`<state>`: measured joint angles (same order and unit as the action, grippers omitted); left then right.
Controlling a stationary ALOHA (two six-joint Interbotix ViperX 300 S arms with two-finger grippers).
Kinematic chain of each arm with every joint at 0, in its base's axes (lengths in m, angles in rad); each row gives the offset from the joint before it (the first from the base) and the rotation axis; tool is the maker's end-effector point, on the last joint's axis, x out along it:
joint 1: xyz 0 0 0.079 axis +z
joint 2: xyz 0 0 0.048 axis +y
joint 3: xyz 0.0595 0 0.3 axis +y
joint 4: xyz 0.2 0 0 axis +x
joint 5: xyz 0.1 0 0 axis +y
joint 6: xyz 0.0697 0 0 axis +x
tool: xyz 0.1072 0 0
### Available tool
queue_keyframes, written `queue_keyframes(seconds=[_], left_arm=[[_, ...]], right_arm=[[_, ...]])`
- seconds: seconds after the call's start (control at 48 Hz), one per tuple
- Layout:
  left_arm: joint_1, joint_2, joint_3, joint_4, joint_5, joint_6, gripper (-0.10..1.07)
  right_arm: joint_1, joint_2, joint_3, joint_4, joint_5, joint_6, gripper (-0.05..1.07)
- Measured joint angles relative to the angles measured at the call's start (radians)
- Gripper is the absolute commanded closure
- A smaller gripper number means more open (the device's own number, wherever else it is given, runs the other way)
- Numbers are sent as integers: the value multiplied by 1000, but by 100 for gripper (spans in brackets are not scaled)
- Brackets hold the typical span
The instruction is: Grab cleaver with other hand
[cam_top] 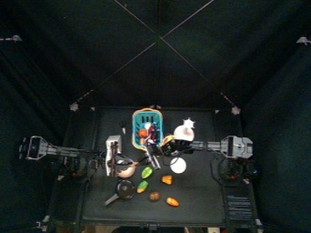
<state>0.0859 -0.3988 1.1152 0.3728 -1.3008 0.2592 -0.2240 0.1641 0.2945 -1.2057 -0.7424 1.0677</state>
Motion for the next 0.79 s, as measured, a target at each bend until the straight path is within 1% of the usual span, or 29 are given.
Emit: queue_keyframes(seconds=[0.167, 0.333, 0.792], left_arm=[[3, 3, 5, 0, 2, 0, 11], [3, 3, 5, -2, 2, 0, 2], [2, 2, 8, -31, 2, -2, 1]], right_arm=[[0, 2, 2, 2, 0, 3, 82], [0, 0, 2, 2, 0, 5, 82], [0, 0, 14, 3, 3, 12, 82]])
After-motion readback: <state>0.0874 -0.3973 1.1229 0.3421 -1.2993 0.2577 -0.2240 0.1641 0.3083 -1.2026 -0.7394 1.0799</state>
